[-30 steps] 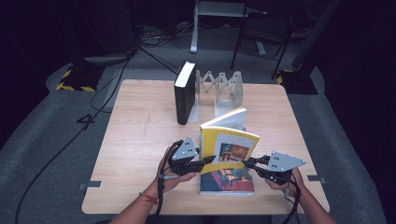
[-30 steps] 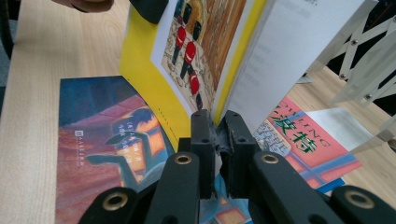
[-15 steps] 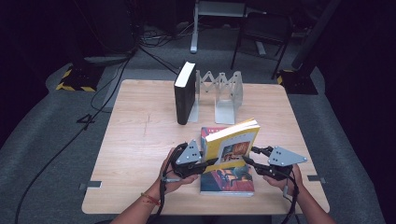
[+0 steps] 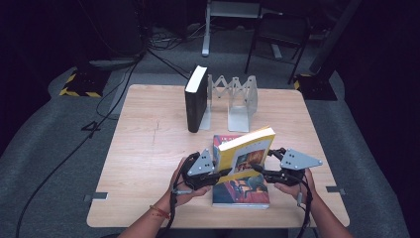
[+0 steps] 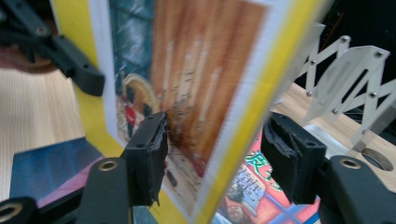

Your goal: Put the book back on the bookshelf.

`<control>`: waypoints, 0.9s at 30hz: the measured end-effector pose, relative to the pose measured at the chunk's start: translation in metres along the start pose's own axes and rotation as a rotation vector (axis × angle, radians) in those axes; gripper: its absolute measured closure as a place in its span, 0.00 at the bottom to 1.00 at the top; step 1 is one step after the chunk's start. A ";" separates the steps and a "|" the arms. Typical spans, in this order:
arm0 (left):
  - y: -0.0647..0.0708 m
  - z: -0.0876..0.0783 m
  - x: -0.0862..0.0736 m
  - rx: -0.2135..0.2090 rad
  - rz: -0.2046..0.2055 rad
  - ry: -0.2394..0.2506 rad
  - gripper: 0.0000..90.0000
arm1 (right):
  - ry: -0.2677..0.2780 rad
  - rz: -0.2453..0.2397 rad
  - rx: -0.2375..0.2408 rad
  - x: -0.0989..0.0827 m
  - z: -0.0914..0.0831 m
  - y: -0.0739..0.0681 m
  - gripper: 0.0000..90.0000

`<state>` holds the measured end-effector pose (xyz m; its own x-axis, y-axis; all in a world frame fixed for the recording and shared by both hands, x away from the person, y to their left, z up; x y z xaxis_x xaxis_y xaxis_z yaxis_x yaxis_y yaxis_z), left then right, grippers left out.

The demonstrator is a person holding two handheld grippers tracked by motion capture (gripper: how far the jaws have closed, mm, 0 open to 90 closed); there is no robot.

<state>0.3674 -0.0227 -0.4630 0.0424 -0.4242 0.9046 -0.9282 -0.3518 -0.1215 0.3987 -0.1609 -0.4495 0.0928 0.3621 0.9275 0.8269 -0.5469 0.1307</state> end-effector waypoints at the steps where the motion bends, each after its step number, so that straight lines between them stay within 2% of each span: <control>1: 0.000 0.000 0.000 0.001 0.002 -0.002 0.81 | -0.003 -0.005 -0.008 0.000 0.001 -0.001 0.46; 4: -0.001 0.000 0.000 0.005 0.007 -0.009 0.81 | 0.003 0.005 -0.008 0.000 0.000 -0.001 0.48; 7: -0.001 -0.001 0.005 -0.011 0.001 0.009 0.79 | 0.003 -0.002 -0.011 0.000 -0.001 -0.002 0.48; 11: -0.001 0.001 0.017 -0.008 -0.001 0.035 0.79 | 0.007 -0.007 -0.019 0.000 -0.002 -0.003 0.49; 12: -0.001 0.001 0.018 -0.011 0.011 0.042 0.77 | 0.006 -0.005 -0.018 0.000 -0.002 -0.003 0.49; 17: -0.002 0.003 0.025 -0.005 0.022 0.048 0.77 | 0.006 -0.011 -0.017 -0.001 -0.003 -0.004 0.49; 27: -0.004 0.002 0.046 -0.009 0.022 0.099 0.75 | 0.003 -0.007 -0.016 -0.003 -0.002 -0.004 0.49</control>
<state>0.3740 -0.0423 -0.4213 -0.0141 -0.3467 0.9379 -0.9318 -0.3357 -0.1381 0.3942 -0.1612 -0.4518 0.0856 0.3634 0.9277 0.8185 -0.5566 0.1425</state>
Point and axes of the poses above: each handheld gripper's, and its own axes: z roughly forward along the jaws, x roughly out of its top, y roughly to its right, the point moved 10 cm from there along z, roughly forward along the jaws, and after that the axes turned 5 degrees about z, right-handed, at the moved point
